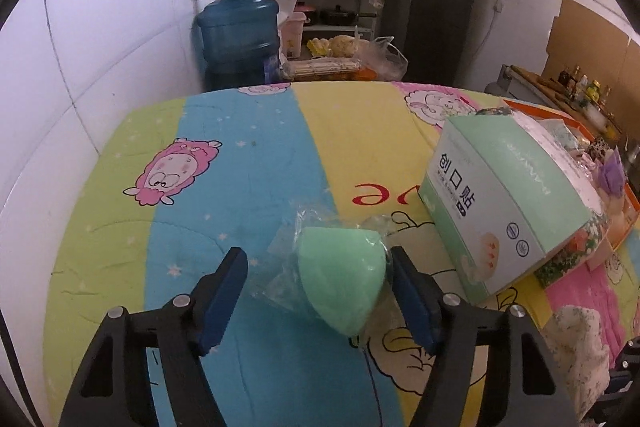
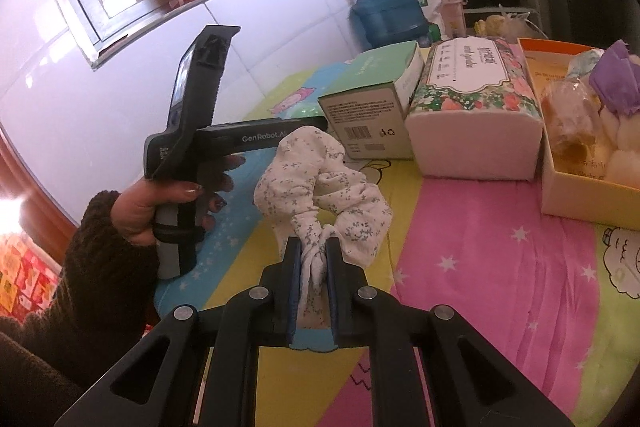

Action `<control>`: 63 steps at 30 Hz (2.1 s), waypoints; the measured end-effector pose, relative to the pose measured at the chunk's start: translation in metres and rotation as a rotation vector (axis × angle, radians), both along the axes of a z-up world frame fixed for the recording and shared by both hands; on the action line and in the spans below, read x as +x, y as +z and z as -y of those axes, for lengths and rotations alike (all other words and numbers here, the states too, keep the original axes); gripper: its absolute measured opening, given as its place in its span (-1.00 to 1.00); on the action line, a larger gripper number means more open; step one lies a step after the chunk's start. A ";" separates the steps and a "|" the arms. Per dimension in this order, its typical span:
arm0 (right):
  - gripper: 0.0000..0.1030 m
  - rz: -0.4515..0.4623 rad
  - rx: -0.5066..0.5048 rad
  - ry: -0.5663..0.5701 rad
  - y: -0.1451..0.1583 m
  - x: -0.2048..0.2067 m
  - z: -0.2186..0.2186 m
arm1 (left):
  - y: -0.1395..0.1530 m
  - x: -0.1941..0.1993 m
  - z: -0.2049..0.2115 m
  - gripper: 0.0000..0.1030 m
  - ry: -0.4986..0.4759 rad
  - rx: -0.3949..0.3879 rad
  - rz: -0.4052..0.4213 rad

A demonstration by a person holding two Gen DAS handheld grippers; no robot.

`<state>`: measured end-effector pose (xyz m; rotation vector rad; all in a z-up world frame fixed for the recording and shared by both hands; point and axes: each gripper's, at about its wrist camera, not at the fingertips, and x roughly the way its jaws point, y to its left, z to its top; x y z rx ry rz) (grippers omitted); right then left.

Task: Organize soft objects
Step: 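Grasp the green ball in its clear bag with the left tool while the right tool holds the scrunchie, then carry the green ball and floral scrunchie over the wooden box with both tools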

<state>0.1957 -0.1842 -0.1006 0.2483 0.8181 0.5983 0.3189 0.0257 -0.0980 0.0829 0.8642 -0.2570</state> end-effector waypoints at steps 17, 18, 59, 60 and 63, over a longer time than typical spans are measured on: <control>-0.76 -0.006 -0.002 -0.029 -0.001 -0.001 0.001 | 0.012 -0.012 -0.010 -0.17 0.023 -0.047 0.057; -0.76 -0.004 -0.001 -0.031 0.000 -0.002 0.001 | 0.012 -0.015 -0.010 -0.17 0.023 -0.047 0.060; -0.76 0.187 0.021 -0.364 0.055 -0.058 0.181 | 0.090 -0.126 0.179 -0.16 -0.161 -0.196 0.255; -0.76 0.188 0.020 -0.374 0.055 -0.059 0.187 | 0.091 -0.126 0.186 -0.16 -0.166 -0.196 0.256; -0.76 0.193 0.012 -0.407 0.055 -0.060 0.209 | 0.093 -0.124 0.205 -0.16 -0.180 -0.197 0.256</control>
